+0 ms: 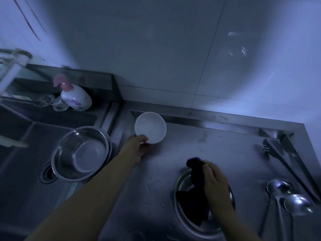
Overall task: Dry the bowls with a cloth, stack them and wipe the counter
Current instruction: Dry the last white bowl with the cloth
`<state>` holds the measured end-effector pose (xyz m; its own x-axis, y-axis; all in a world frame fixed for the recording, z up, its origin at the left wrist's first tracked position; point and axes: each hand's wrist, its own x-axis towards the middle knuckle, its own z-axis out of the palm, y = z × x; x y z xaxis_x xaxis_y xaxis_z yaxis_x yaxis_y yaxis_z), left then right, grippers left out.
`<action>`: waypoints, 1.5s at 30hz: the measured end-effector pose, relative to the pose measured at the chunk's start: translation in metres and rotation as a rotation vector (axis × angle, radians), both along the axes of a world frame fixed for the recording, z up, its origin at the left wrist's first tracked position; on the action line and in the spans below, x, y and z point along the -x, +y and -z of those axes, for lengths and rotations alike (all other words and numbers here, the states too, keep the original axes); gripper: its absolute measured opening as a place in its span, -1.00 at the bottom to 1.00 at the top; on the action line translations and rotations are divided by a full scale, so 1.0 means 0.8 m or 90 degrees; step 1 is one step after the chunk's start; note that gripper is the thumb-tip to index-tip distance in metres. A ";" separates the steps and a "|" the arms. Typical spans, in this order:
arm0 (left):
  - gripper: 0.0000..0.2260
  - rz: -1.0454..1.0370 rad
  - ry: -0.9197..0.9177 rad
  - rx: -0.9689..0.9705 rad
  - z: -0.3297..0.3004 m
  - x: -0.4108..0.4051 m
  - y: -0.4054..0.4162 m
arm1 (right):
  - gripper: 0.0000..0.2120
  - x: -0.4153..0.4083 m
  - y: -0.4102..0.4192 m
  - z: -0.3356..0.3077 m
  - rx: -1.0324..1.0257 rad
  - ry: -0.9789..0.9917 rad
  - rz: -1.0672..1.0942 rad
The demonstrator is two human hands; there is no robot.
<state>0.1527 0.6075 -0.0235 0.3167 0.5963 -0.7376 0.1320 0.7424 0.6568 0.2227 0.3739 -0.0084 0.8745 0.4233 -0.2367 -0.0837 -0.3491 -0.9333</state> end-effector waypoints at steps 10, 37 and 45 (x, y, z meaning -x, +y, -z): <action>-0.55 0.503 0.176 -0.773 -0.074 0.053 -0.030 | -0.52 0.036 -0.008 -0.035 -0.022 -0.037 0.026; -0.80 0.356 -0.357 -0.632 -0.339 0.251 -0.074 | -0.57 0.226 0.036 -0.277 0.184 -1.019 -0.058; -0.84 0.337 -0.414 -0.553 -0.342 0.254 -0.098 | -0.61 0.286 0.064 -0.274 0.006 -0.965 -0.007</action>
<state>-0.0503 0.5291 0.2498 0.8353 0.4980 0.2328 -0.2544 -0.0253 0.9668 -0.0061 0.4247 0.2109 0.2839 0.4351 0.8544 0.9278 -0.3495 -0.1304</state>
